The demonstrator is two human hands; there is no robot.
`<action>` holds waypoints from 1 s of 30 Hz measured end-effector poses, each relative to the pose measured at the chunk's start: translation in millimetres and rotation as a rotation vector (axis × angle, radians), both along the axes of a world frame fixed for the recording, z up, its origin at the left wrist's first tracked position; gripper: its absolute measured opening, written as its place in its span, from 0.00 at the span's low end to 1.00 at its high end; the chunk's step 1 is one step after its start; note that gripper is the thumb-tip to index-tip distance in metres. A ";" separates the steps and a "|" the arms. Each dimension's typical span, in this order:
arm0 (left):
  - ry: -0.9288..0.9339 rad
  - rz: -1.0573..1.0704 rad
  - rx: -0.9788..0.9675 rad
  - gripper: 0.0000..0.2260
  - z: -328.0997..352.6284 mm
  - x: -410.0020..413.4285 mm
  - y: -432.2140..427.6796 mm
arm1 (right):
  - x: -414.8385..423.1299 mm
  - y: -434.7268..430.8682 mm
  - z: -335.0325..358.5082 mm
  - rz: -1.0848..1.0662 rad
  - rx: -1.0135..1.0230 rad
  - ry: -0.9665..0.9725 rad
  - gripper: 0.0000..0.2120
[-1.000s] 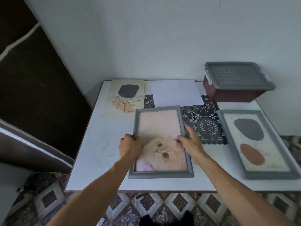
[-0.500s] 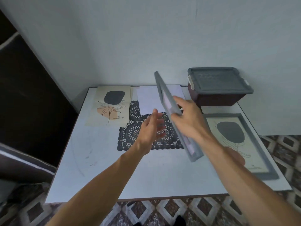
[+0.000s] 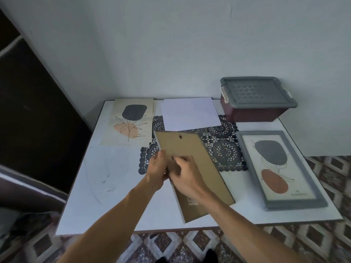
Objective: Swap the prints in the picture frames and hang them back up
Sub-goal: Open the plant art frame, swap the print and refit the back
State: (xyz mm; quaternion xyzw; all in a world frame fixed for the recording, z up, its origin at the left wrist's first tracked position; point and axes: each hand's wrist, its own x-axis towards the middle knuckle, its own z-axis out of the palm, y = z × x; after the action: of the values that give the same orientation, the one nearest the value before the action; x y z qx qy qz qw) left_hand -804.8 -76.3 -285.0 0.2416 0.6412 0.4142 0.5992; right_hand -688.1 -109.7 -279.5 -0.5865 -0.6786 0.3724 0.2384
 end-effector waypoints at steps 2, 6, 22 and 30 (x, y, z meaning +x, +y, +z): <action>0.013 0.043 -0.032 0.16 -7.7 -7.1 -3.6 | 10.3 7.6 -10.4 -0.040 -0.042 -0.026 0.19; 0.073 0.088 -0.052 0.16 -10.4 -14.0 -7.9 | 44.6 21.3 -36.5 -0.207 0.008 -0.232 0.16; 0.142 0.002 -0.143 0.22 -39.1 -1.6 10.1 | 121.6 65.2 -54.1 -0.535 -0.325 0.162 0.17; 0.041 -0.012 -0.036 0.22 -46.4 -11.7 36.0 | 129.2 86.0 -59.9 -0.418 -0.412 0.220 0.17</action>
State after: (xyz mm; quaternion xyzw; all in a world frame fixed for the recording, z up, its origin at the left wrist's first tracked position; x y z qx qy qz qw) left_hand -816.4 -40.2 -331.4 0.2432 0.6592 0.3938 0.5927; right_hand -559.0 -23.7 -339.3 -0.7054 -0.4237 0.5064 0.2579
